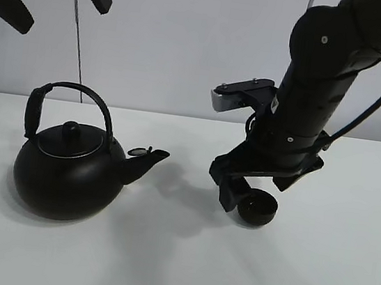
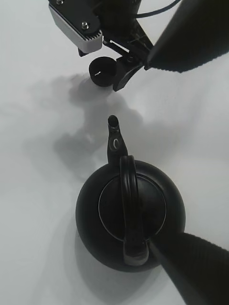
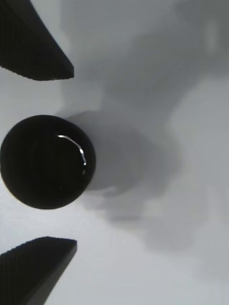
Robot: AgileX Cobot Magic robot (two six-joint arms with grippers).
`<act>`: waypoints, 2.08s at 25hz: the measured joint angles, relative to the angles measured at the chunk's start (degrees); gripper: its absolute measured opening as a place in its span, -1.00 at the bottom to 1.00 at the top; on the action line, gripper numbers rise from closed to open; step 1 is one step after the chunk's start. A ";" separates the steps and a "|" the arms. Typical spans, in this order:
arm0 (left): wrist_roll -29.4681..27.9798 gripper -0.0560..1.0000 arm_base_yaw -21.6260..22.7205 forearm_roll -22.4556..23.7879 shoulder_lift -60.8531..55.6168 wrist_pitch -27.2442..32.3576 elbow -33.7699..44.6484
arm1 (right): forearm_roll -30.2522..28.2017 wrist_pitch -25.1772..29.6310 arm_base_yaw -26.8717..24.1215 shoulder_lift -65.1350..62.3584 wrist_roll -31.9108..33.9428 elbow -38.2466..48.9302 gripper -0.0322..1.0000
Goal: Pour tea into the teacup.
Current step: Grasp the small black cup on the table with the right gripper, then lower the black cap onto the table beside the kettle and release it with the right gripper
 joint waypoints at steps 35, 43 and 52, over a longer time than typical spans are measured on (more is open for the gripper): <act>0.00 0.35 0.00 0.00 0.00 0.00 0.00 | 0.96 7.93 0.00 5.47 3.20 -6.73 -0.17; 0.00 0.35 0.00 0.00 0.00 0.00 0.00 | 3.32 17.74 0.00 5.47 -1.97 -17.57 -0.17; 0.00 0.35 0.00 0.00 0.00 0.00 0.00 | 8.95 18.36 2.34 5.59 -7.49 -18.97 -0.17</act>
